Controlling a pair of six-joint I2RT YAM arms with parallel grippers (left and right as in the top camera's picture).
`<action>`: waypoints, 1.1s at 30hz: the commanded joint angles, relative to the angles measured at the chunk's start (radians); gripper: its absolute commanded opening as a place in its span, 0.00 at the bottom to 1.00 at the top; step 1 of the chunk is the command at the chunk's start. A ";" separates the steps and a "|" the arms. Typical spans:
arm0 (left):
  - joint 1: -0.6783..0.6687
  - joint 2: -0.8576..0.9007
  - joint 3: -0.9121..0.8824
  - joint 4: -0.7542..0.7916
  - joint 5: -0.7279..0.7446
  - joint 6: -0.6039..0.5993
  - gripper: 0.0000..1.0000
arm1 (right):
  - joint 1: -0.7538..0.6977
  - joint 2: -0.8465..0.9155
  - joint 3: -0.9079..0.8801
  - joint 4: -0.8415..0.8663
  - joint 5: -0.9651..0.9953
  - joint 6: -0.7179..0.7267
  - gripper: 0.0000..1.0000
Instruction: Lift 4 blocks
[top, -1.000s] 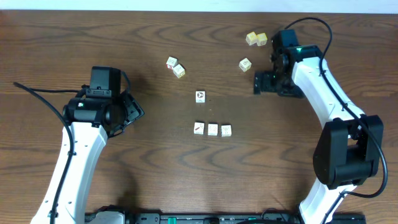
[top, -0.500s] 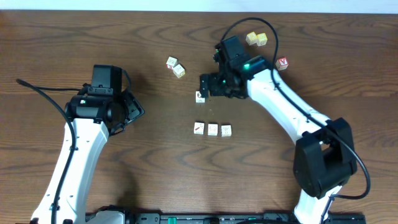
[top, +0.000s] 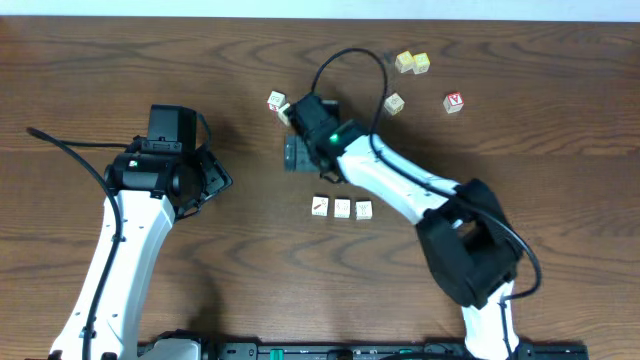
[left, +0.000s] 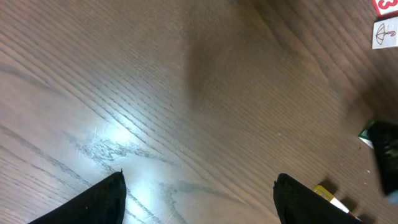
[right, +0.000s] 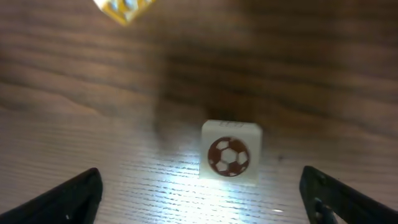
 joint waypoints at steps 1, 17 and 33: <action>0.005 0.006 -0.005 -0.007 -0.013 0.009 0.76 | 0.006 0.008 0.018 0.003 0.089 0.037 0.87; 0.005 0.006 -0.005 -0.007 -0.012 0.009 0.76 | 0.005 0.090 0.017 0.081 0.188 0.077 0.57; 0.005 0.006 -0.005 -0.007 -0.013 0.009 0.76 | -0.050 -0.004 0.050 -0.165 0.188 0.046 0.18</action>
